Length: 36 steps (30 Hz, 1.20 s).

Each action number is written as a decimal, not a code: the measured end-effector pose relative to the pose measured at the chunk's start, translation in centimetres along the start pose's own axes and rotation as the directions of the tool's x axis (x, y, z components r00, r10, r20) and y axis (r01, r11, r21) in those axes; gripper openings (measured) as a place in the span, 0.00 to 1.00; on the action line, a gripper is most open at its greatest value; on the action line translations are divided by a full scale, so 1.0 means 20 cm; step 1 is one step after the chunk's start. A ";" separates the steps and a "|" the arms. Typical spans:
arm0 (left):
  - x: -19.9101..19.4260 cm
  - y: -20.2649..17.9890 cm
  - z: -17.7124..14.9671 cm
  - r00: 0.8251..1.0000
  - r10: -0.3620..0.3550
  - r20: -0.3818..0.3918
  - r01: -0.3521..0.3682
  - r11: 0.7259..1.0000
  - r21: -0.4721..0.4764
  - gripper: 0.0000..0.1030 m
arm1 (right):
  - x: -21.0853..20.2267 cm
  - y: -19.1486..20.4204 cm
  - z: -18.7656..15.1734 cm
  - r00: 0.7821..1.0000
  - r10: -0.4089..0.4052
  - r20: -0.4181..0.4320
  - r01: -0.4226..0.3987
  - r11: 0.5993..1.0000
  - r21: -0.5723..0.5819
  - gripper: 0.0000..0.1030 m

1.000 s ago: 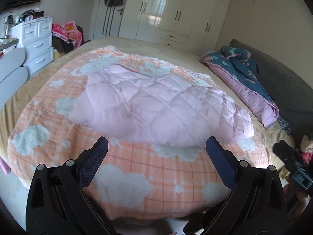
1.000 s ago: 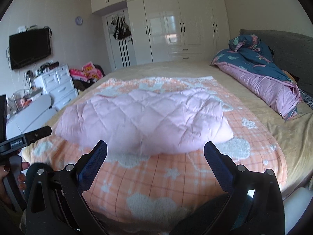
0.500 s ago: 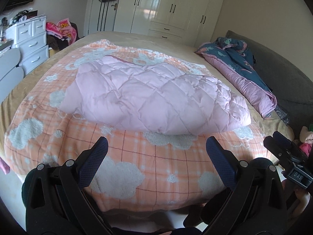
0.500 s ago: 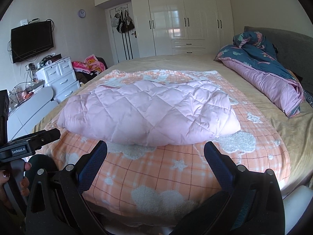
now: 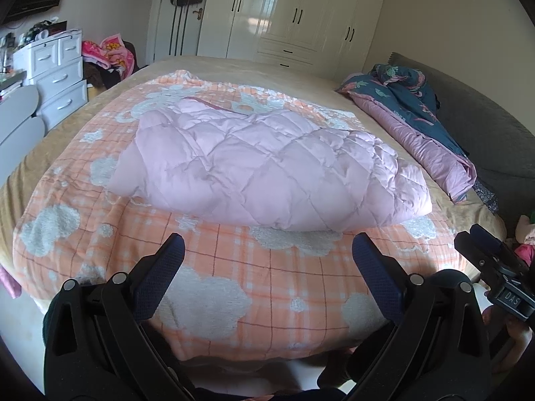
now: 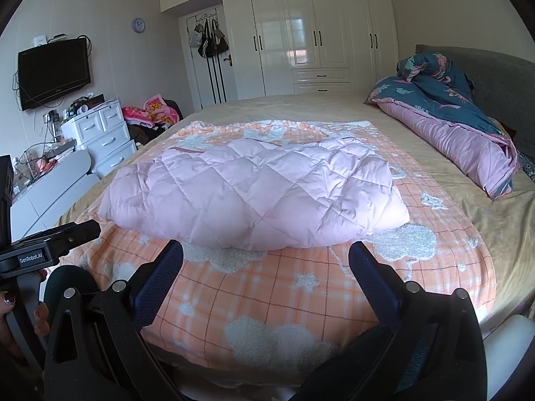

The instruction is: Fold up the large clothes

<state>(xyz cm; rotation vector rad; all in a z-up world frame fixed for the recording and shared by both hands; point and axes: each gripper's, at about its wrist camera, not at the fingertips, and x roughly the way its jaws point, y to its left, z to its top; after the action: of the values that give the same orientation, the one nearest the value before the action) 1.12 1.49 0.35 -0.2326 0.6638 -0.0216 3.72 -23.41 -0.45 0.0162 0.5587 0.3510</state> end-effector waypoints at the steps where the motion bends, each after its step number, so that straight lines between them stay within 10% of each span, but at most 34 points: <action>1: 0.00 0.00 0.00 1.000 -0.002 -0.001 0.002 1.000 -0.001 0.91 | 0.00 0.00 0.00 1.000 0.000 0.000 0.000 1.000 -0.001 0.96; 36: 0.00 0.00 0.00 1.000 0.018 0.002 -0.018 1.000 0.009 0.91 | 0.00 0.00 0.00 1.000 0.000 0.000 0.000 1.000 -0.001 0.96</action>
<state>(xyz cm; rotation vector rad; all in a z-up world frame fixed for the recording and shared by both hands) 1.08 1.49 0.34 -0.2181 0.6639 -0.0072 3.64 -23.39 -0.45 0.0154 0.5581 0.3517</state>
